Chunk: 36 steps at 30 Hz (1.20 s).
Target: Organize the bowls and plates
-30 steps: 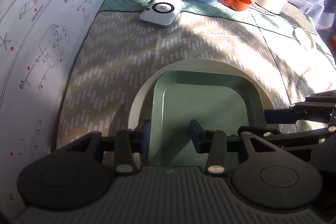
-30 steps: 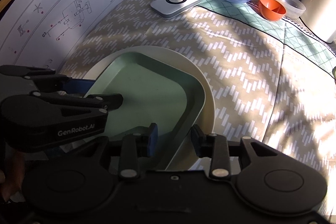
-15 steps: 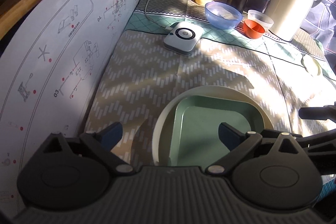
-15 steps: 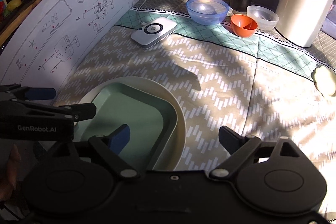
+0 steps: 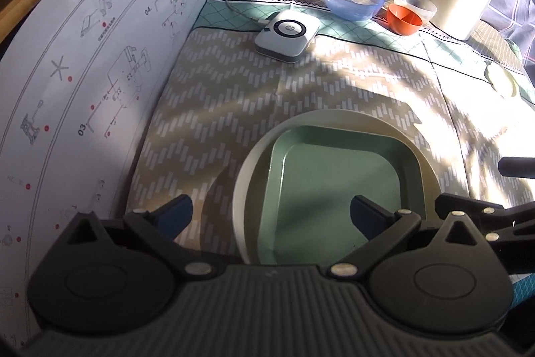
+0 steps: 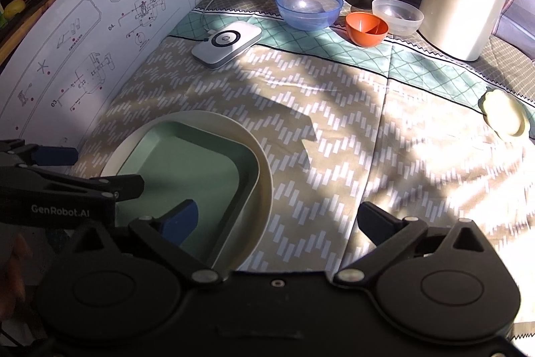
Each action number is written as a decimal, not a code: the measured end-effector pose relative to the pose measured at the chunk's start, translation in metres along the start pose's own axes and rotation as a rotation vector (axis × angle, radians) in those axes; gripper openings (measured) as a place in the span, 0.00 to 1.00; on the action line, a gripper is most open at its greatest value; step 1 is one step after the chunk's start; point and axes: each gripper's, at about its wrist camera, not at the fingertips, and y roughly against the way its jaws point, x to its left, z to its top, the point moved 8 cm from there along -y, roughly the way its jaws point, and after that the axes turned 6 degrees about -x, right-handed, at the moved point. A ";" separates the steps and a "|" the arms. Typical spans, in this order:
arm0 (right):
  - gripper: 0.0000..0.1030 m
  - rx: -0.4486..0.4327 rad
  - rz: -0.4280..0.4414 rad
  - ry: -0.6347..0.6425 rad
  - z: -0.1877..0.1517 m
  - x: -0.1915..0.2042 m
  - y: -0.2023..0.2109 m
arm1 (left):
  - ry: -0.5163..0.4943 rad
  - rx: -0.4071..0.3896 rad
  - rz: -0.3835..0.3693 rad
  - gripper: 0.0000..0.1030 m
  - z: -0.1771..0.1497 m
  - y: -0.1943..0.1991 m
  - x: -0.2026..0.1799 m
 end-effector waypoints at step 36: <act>0.69 -0.235 -0.258 -0.507 -0.019 -0.321 -0.008 | -0.319 -0.111 -0.200 1.00 0.107 -0.081 -0.265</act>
